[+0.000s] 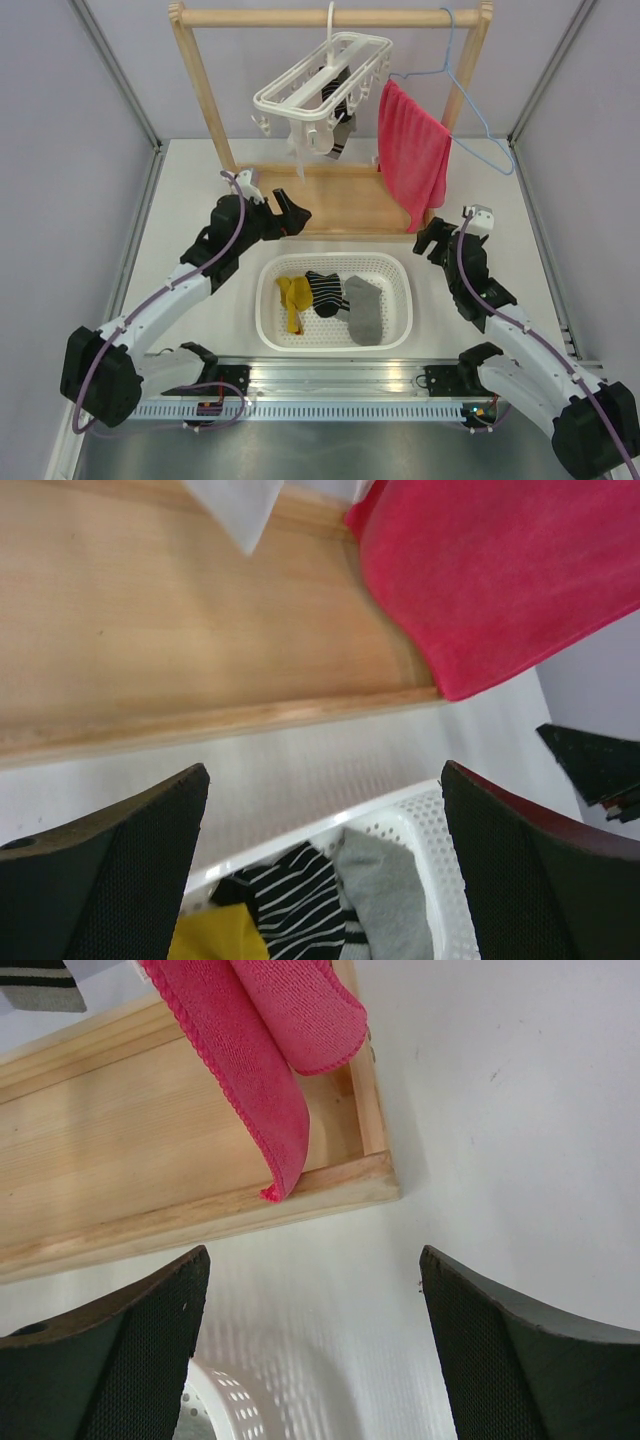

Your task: Remove the socks clipped to the hanger

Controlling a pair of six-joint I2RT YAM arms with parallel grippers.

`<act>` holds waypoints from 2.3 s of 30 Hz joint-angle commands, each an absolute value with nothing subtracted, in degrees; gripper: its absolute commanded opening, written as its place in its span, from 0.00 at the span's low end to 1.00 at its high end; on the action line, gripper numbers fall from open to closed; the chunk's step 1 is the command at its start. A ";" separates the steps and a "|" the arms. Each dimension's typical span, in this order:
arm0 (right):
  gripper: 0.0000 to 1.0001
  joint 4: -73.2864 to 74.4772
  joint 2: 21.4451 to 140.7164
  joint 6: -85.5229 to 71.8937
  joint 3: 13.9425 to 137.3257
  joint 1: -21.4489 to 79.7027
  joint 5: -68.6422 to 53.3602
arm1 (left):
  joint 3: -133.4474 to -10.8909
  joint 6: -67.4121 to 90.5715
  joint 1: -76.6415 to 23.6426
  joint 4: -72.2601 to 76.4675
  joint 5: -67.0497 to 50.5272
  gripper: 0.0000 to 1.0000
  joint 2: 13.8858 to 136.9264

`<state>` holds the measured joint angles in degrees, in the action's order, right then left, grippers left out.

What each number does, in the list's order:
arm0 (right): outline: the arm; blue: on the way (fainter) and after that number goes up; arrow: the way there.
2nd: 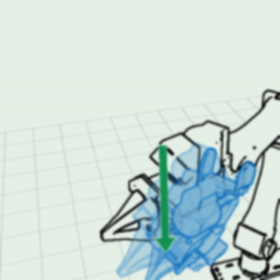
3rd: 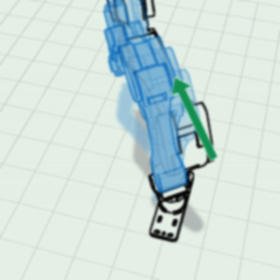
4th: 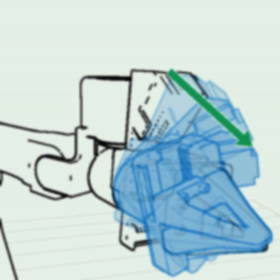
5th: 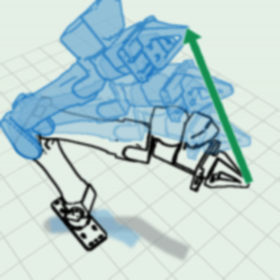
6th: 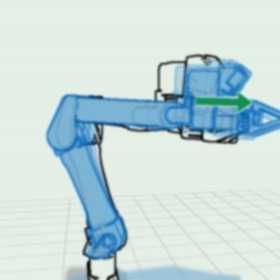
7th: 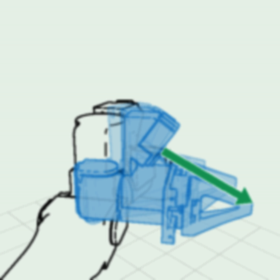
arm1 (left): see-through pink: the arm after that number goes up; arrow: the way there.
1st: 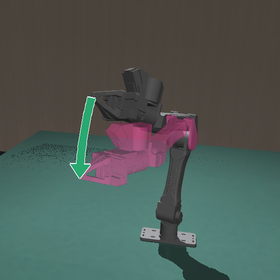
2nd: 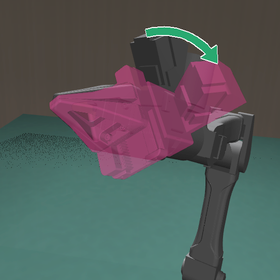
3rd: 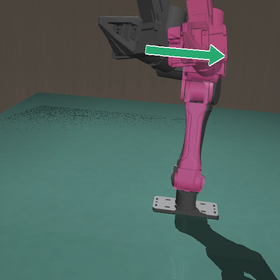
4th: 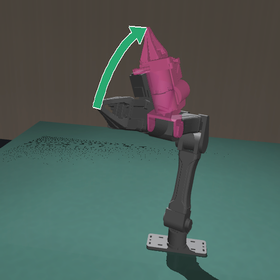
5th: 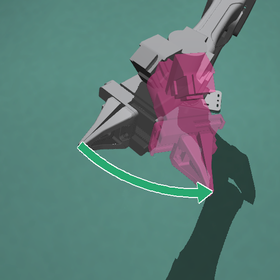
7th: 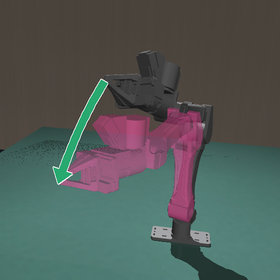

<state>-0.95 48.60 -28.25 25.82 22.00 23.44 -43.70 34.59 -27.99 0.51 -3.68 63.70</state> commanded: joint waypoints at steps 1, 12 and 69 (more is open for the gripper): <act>0.89 -4.48 47.81 -28.74 25.49 21.01 21.36 | -50.43 34.46 -27.69 12.30 -2.65 1.00 66.08; 0.89 -9.58 51.15 -28.48 24.96 17.50 15.74 | -63.26 30.67 -27.86 18.37 7.91 1.00 83.56; 0.84 -13.09 33.76 -22.41 25.40 19.77 -4.39 | -60.38 21.35 -52.82 7.30 16.79 0.02 72.25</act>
